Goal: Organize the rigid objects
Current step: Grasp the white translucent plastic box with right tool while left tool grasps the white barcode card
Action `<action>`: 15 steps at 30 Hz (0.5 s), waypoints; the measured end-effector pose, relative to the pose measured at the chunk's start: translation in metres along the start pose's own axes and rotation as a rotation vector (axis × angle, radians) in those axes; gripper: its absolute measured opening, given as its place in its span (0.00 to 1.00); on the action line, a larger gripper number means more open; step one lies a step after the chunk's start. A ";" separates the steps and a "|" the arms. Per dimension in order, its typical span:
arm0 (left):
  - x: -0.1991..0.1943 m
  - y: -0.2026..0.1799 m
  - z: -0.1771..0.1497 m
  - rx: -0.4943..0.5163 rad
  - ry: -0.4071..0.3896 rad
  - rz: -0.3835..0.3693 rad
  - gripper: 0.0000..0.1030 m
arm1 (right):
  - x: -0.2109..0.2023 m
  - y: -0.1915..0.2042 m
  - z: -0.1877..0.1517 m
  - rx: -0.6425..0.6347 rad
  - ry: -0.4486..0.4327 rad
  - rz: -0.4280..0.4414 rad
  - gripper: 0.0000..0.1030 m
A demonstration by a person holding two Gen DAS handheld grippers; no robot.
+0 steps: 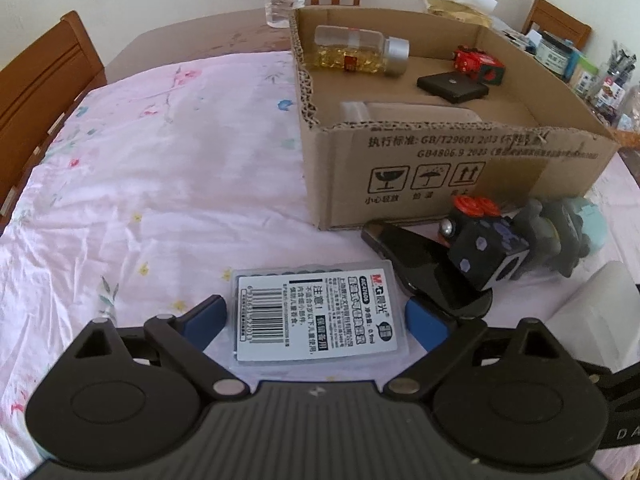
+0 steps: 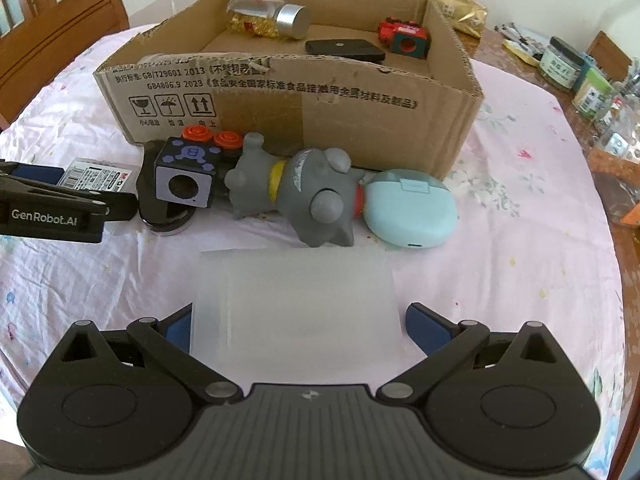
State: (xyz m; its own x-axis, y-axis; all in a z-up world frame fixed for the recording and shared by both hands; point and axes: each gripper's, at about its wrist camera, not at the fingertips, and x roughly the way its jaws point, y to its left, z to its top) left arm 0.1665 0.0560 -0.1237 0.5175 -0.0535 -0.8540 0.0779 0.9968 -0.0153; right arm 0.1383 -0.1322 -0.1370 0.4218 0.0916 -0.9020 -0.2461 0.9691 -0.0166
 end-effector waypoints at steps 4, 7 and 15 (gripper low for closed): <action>0.000 -0.001 0.000 -0.006 -0.002 0.004 0.90 | 0.002 0.004 0.008 -0.017 0.047 0.009 1.00; -0.001 0.001 0.002 -0.008 0.004 -0.001 0.89 | 0.001 0.009 0.011 -0.031 0.064 0.030 1.00; -0.001 0.005 0.004 0.007 0.024 -0.035 0.88 | -0.001 0.015 0.019 -0.069 0.095 0.000 0.85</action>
State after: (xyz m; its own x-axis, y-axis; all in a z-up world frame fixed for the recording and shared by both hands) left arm 0.1696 0.0604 -0.1209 0.4938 -0.0869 -0.8652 0.1015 0.9940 -0.0419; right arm 0.1512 -0.1134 -0.1283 0.3380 0.0664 -0.9388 -0.3068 0.9508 -0.0432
